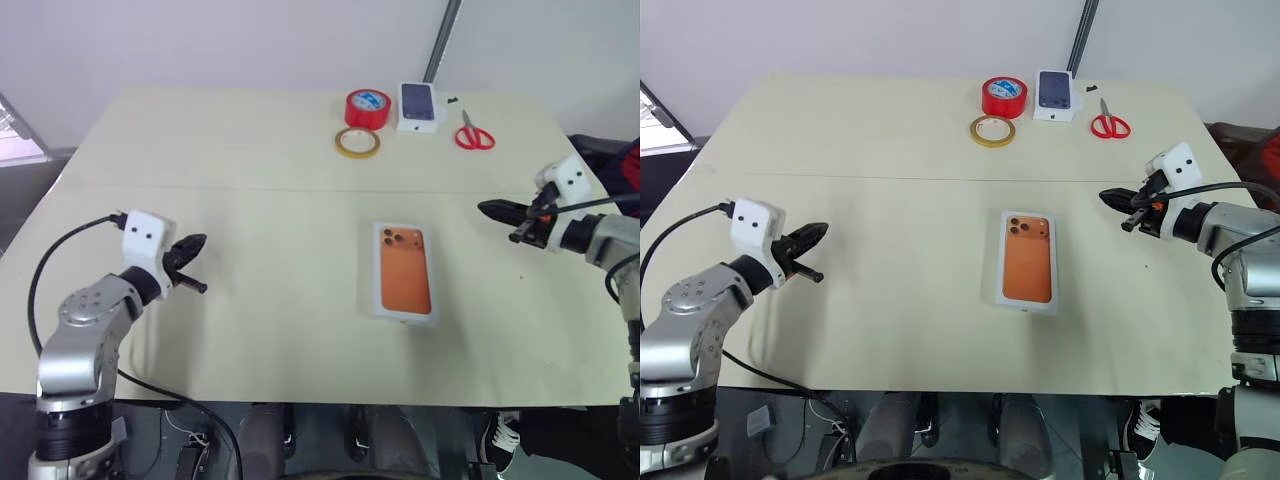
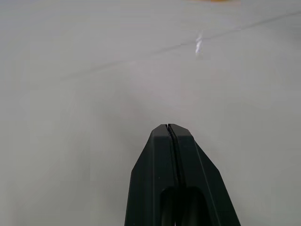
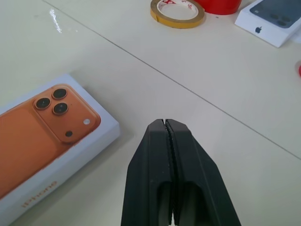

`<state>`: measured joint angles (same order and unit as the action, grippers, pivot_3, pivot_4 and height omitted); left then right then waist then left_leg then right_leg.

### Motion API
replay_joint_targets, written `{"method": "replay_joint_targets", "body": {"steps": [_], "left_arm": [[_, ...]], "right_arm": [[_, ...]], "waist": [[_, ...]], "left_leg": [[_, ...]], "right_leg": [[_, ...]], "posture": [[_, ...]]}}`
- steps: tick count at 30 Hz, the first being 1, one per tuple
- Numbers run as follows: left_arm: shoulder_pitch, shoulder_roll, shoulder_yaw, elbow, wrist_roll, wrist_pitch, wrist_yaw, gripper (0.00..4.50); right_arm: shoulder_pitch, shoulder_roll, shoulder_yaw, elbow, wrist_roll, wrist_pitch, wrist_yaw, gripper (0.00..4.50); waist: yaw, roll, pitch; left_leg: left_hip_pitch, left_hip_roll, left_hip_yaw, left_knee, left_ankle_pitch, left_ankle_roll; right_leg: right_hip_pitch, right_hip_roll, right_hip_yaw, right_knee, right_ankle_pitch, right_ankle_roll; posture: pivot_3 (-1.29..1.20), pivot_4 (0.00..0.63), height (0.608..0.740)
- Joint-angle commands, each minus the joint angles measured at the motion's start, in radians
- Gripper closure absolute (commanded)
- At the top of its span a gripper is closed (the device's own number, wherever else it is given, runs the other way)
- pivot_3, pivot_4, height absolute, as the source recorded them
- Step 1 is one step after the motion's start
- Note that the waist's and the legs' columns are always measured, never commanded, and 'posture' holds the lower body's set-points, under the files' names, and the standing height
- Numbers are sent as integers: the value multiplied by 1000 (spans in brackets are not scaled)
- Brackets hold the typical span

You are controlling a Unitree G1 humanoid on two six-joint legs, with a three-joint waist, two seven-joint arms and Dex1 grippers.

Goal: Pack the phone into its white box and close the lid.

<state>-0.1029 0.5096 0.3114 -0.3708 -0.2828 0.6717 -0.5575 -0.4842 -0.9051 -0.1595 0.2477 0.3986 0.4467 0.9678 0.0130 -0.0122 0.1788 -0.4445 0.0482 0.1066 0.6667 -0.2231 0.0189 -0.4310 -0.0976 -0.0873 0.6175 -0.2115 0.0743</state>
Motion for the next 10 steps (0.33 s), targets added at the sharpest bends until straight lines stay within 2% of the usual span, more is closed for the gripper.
{"method": "replay_joint_targets", "body": {"steps": [1, 10], "left_arm": [[31, 14, 62, -70, -29, 0, 29, 4500], [62, 13, 86, -99, -52, 17, 91, 4500]], "right_arm": [[-16, 6, -4, -10, 20, -12, 64, 4451], [-22, 37, 27, 5, -6, -54, 137, 4451]], "waist": [[-2, 0, 0], [0, 0, 0]], "left_leg": [[0, 0, 0, 0, 0, 0], [1, 1, 0, 0, 0, 0]], "right_leg": [[0, 0, 0, 0, 0, 0], [0, 0, 0, 1, 0, 0]], "posture": [[0, 150, 736], [0, 150, 736]]}}
